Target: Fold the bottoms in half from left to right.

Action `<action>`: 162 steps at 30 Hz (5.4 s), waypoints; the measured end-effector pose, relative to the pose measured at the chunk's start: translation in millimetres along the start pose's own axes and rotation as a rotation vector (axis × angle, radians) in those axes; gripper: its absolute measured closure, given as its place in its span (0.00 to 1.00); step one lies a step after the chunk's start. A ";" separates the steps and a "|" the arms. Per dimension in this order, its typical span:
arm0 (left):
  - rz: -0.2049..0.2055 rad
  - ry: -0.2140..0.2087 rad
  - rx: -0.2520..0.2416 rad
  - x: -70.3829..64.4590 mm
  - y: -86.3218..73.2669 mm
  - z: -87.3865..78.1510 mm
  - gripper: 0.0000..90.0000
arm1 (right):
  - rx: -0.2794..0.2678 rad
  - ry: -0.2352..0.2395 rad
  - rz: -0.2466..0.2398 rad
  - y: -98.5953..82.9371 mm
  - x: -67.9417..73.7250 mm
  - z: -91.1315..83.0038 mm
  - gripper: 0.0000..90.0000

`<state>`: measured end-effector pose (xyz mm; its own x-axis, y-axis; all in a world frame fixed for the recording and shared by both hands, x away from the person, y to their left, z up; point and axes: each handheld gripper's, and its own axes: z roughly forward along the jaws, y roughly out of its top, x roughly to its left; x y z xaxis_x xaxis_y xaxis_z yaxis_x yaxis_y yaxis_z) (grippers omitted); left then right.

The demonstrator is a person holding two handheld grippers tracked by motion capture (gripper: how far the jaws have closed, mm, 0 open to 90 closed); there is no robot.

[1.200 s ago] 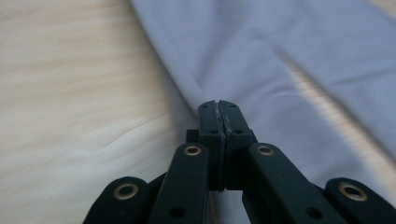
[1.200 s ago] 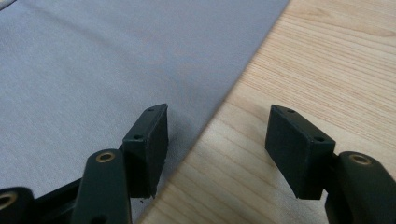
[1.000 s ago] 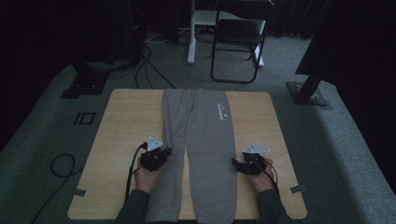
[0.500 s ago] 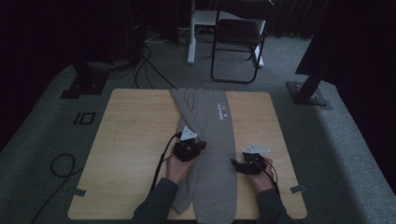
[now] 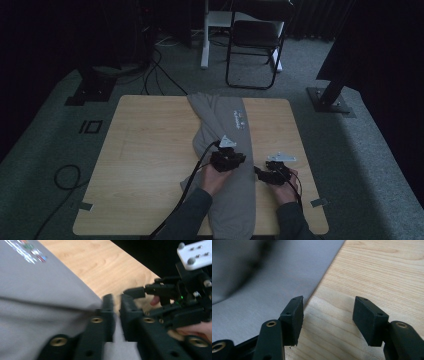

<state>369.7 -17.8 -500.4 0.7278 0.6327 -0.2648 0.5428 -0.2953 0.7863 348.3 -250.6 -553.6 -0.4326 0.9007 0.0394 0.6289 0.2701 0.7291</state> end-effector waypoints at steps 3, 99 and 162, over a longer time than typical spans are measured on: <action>-0.016 0.060 -0.025 18.5 -6.8 -23.8 0.79 | -0.019 -0.013 -0.023 1.5 5.7 -1.6 0.47; 0.064 0.203 -0.013 10.5 -73.5 -87.9 0.94 | -0.030 0.000 -0.057 1.0 16.9 8.2 0.44; 0.022 0.178 0.037 34.0 -93.5 -82.7 0.64 | -0.078 0.124 -0.212 13.8 77.7 -10.7 0.51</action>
<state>309.1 90.5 -536.7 0.6554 0.7417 -0.1422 0.5450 -0.3342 0.7689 316.4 -180.5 -533.2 -0.6284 0.7768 -0.0400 0.4661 0.4172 0.7802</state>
